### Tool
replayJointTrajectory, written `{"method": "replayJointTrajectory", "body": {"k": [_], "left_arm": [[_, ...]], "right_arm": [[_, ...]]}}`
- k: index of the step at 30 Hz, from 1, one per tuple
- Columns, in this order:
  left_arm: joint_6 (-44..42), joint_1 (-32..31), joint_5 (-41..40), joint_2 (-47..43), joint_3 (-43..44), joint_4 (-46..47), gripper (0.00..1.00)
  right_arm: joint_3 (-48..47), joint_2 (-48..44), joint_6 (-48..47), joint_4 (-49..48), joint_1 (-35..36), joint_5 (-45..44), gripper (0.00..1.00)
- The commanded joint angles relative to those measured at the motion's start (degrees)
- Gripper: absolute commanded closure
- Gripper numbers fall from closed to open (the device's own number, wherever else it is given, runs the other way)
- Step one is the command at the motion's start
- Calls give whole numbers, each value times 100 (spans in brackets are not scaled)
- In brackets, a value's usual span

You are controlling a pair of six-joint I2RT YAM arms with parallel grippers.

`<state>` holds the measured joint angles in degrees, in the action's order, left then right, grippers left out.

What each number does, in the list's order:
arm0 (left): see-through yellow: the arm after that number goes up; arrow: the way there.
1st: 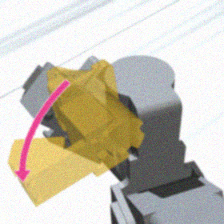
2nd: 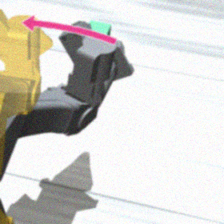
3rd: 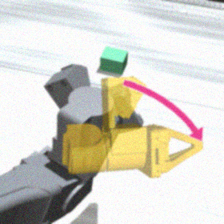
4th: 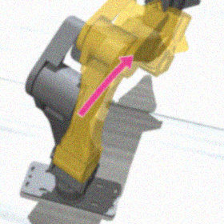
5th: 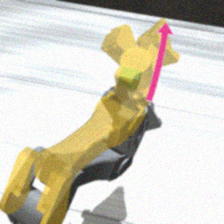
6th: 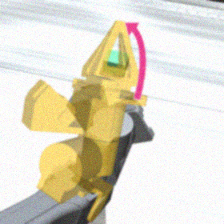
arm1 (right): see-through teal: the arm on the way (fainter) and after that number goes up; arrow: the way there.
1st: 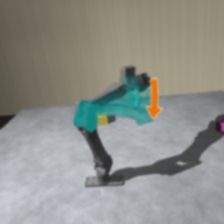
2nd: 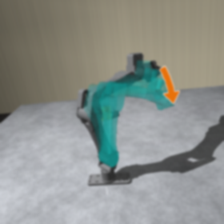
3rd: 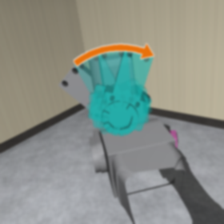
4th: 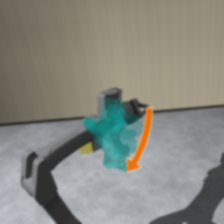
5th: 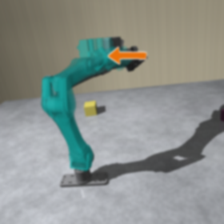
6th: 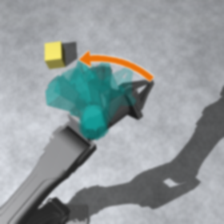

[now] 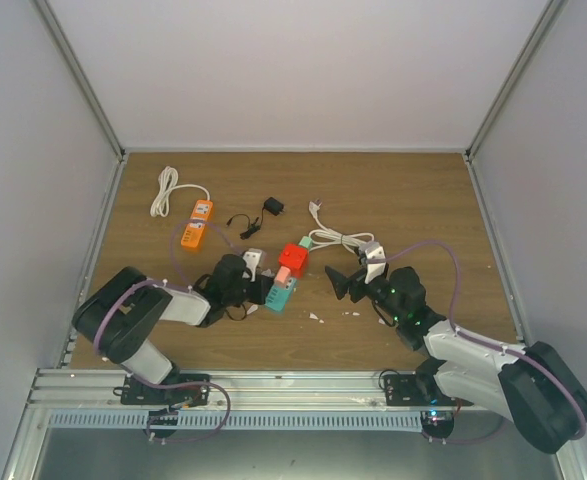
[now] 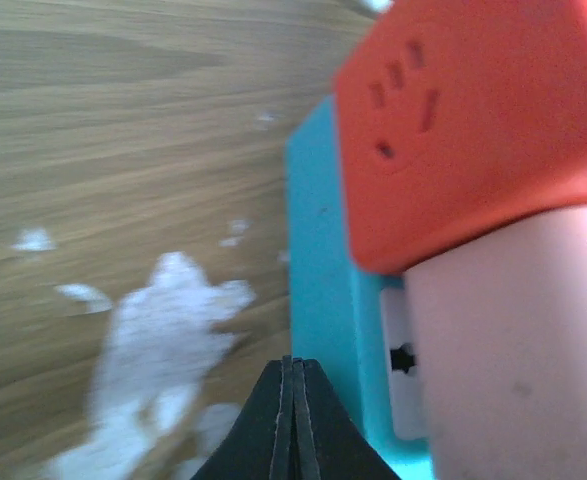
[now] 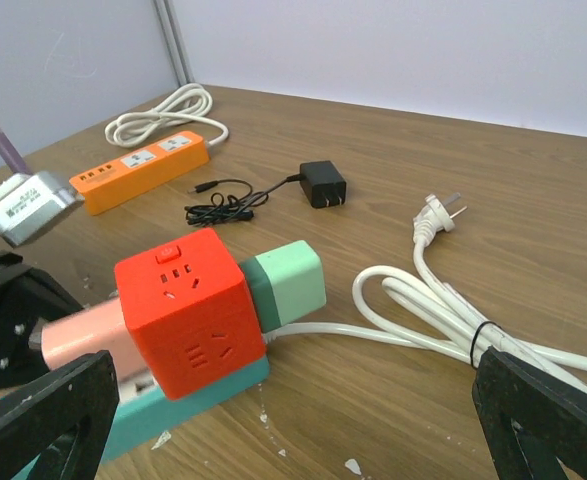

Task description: Insert the plug

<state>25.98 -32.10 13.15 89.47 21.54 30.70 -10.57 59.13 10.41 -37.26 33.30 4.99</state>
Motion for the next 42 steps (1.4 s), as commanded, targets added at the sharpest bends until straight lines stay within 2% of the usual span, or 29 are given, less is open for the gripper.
{"method": "replayJointTrajectory", "body": {"k": [1,4,6,8,11,12,13,14,16,17,19,20,25,27,29,33,40,42], "left_arm": [[114,-836,-349,324,433,514,100],[198,-1270,-583,751,826,558,100],[242,-1301,-751,893,966,495,100],[287,-1124,-1015,734,906,298,100],[311,-566,-1230,-20,559,-21,100],[300,-392,-1429,-347,472,-265,97],[268,-238,-1621,-650,454,-526,88],[234,-113,-1838,-970,467,-846,72],[191,145,-2225,-1470,547,-1416,31],[189,287,-2395,-1646,606,-1658,19],[173,642,-2569,-1844,657,-1937,5],[171,874,-2578,-1861,628,-1954,2],[59,2057,-2201,-1423,798,-1903,1],[-18,2241,-2190,-1197,989,-1953,1],[-123,2354,-2102,-1019,1193,-1957,1],[-380,2412,-2513,-600,1813,-2284,1],[-813,2537,-2371,1169,3511,-3518,1],[-880,2570,-2555,1501,3975,-3858,1]], "right_arm": [[50,-42,48,-82,-65,-8,0],[58,-64,56,-72,-67,-31,1],[57,-92,64,-40,-66,-56,0],[54,-124,81,-13,-70,-91,0],[87,-144,80,-52,-74,-85,0],[66,-141,69,-51,-73,-82,0],[52,-125,66,-39,-85,-90,0],[35,-103,59,-31,-87,-95,1],[6,-63,56,-26,-92,-74,1],[-10,-54,55,-17,-91,-49,0],[-13,-58,99,-18,-92,42,0],[-3,-78,127,-28,-90,139,0],[103,-331,287,-40,-88,545,0],[108,-460,294,54,-90,682,0],[132,-556,302,108,-85,731,0],[207,-755,387,87,-87,992,0],[231,-892,450,112,-82,1156,0],[261,-910,473,92,-83,1213,0]]}}
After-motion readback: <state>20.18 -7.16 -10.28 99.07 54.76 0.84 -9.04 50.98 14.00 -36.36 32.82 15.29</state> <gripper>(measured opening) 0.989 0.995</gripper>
